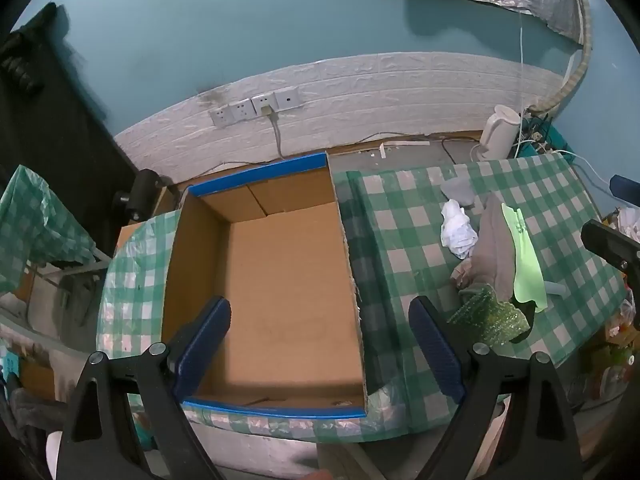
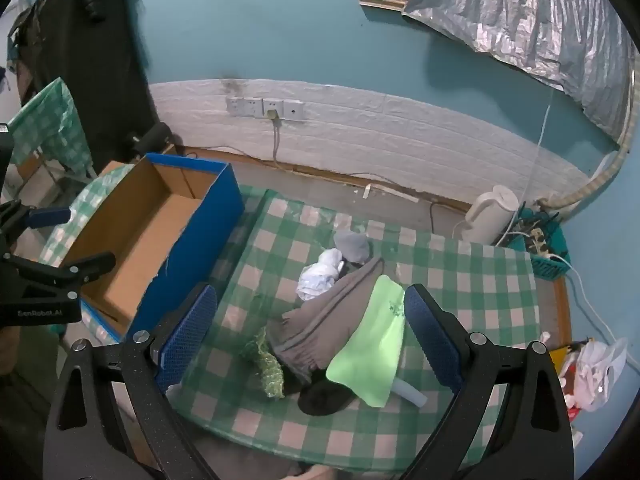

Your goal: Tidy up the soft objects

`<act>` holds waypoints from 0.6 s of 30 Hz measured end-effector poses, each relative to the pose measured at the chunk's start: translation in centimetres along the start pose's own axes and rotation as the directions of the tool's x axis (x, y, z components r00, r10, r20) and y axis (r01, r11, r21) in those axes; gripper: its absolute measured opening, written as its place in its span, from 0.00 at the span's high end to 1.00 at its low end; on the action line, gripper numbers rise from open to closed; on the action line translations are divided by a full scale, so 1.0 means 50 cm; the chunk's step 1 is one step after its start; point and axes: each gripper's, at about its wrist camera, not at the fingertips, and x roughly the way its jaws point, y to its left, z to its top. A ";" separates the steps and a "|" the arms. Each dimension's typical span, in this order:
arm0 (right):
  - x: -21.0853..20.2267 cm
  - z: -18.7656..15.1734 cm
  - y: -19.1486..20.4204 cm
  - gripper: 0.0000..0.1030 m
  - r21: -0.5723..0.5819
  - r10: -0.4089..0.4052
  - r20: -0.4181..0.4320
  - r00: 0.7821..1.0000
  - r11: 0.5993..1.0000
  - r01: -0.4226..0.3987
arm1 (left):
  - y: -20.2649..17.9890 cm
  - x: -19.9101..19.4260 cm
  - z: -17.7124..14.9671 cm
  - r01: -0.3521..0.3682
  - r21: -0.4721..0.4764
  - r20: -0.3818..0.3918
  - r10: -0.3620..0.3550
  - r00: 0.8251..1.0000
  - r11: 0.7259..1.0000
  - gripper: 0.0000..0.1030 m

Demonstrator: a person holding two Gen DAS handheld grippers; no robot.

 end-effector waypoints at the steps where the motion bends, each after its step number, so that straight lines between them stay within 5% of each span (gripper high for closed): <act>1: 0.000 0.000 0.000 0.08 0.000 -0.002 -0.005 1.000 1.000 0.002 | 0.000 0.000 0.000 0.000 -0.001 0.004 0.000 1.000 1.000 0.11; 18: 0.006 -0.005 0.001 0.08 0.002 0.000 -0.009 1.000 1.000 0.000 | 0.003 -0.002 -0.001 -0.020 -0.002 0.011 0.020 1.000 1.000 0.11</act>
